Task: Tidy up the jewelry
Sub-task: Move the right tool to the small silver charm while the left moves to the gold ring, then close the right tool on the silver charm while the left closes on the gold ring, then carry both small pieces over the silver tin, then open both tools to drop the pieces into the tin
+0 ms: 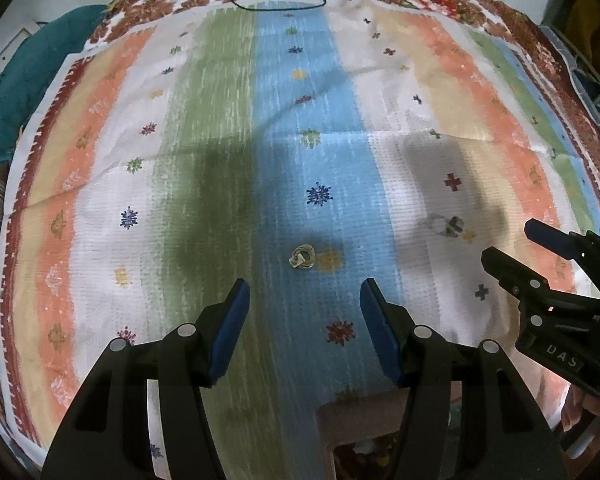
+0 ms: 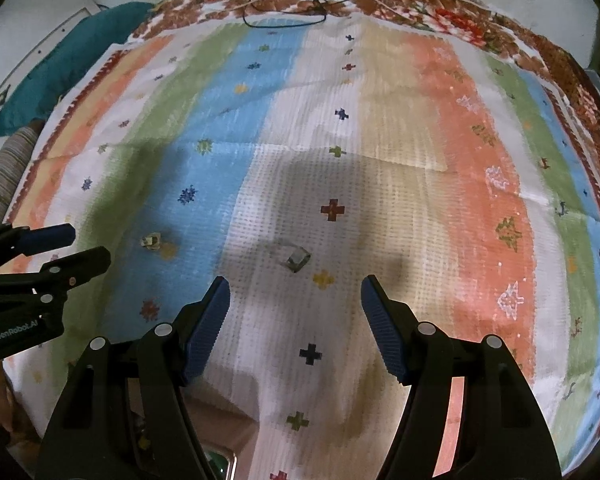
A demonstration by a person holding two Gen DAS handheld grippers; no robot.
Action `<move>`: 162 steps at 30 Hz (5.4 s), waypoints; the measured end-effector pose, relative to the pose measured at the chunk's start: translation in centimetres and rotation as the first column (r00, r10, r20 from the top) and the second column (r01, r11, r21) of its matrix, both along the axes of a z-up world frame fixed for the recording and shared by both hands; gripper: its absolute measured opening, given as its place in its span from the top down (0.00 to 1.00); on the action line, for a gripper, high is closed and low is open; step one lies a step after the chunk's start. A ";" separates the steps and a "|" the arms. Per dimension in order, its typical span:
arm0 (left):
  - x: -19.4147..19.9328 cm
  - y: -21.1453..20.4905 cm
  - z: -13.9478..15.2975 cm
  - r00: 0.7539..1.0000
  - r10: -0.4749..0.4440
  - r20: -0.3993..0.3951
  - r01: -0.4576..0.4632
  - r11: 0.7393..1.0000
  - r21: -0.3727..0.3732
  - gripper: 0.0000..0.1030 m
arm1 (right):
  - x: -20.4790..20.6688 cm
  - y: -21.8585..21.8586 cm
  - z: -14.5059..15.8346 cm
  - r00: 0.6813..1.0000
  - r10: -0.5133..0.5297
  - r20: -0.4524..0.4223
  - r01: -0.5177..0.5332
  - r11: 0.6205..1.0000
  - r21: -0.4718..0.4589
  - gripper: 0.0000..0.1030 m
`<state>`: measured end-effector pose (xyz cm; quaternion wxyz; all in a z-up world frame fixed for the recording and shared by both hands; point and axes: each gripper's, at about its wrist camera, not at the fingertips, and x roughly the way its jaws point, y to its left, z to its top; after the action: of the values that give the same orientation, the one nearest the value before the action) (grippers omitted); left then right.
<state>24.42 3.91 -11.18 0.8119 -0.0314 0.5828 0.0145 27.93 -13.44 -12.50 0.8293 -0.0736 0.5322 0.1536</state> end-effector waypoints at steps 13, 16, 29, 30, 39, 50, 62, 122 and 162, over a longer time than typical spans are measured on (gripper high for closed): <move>1.9 0.1 -2.3 0.999 -0.010 -0.046 0.011 1.000 0.013 0.44 | 2.1 0.1 -2.3 0.999 -0.019 -0.043 0.019 1.000 -0.020 0.34; 2.4 0.2 -2.9 0.998 -0.014 -0.057 0.015 1.000 0.018 0.44 | 2.4 0.4 -2.5 0.999 -0.017 -0.044 0.016 1.000 -0.020 0.34; 3.7 0.4 -5.3 0.995 -0.031 -0.096 0.035 0.999 0.030 0.55 | 3.8 1.1 -4.6 0.997 -0.011 -0.078 0.007 0.999 -0.053 0.44; 3.8 0.4 -5.4 0.995 -0.033 -0.099 0.036 0.999 0.028 0.56 | 3.9 1.2 -4.8 0.997 -0.011 -0.080 0.007 0.998 -0.055 0.45; 4.0 -0.5 -6.6 0.991 -0.077 -0.112 0.081 0.996 0.032 0.64 | 4.4 1.4 -5.3 0.997 -0.002 -0.075 -0.004 0.998 -0.070 0.65; 4.1 -0.8 -6.8 0.990 -0.065 -0.126 0.070 0.997 0.036 0.91 | 4.2 1.6 -5.2 0.997 0.021 -0.077 -0.026 0.997 -0.066 0.91; 4.3 1.3 -5.7 0.992 -0.051 -0.116 0.052 0.999 0.011 0.91 | 3.7 1.6 -4.5 0.997 0.024 -0.068 -0.028 0.998 -0.047 0.91; -7.6 -1.6 9.6 0.968 -0.089 0.234 0.118 0.987 -0.111 0.91 | -7.3 0.3 5.9 0.989 0.070 0.129 -0.084 0.990 0.109 0.91; -13.5 -2.3 10.2 0.962 -0.111 0.248 0.153 0.976 -0.157 0.74 | -14.6 -0.6 6.9 0.980 0.161 0.118 -0.182 0.964 0.193 0.64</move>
<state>10.91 1.60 -1.01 0.8691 -0.0650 0.4810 -0.0951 13.37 -14.04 -5.57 0.8420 -0.0421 0.4626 0.2742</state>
